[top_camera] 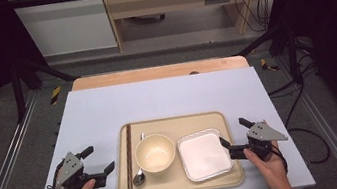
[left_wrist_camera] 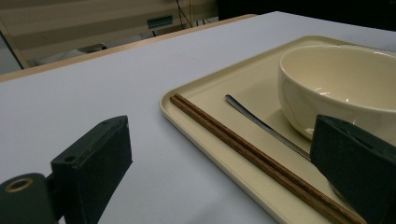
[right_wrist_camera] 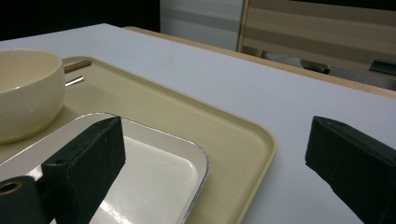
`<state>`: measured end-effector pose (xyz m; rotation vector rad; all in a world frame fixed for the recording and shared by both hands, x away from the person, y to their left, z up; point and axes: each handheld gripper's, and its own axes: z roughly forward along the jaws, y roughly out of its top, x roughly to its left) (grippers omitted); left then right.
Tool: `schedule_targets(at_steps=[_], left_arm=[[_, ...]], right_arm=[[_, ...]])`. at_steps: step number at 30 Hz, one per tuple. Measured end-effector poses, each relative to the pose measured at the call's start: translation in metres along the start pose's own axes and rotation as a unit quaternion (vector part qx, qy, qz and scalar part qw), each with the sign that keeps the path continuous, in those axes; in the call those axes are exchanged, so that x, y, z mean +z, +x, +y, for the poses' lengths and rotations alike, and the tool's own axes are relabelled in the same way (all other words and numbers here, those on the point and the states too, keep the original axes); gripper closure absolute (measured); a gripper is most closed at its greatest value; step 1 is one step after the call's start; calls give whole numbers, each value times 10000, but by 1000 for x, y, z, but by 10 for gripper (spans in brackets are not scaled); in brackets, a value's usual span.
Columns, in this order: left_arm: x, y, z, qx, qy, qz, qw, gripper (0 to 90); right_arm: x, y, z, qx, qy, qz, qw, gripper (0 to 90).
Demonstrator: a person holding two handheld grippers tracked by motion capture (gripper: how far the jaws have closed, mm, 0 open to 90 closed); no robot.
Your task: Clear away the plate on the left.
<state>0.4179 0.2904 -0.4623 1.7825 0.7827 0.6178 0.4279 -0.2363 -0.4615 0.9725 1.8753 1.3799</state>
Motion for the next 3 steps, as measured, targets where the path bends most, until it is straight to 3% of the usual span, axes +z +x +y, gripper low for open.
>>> schedule_targets(at_steps=[3], left_arm=[[0, 0, 0, 4, -6, 15, 10000, 51]], right_arm=[[0, 0, 0, 5, 7, -15, 10000, 53]])
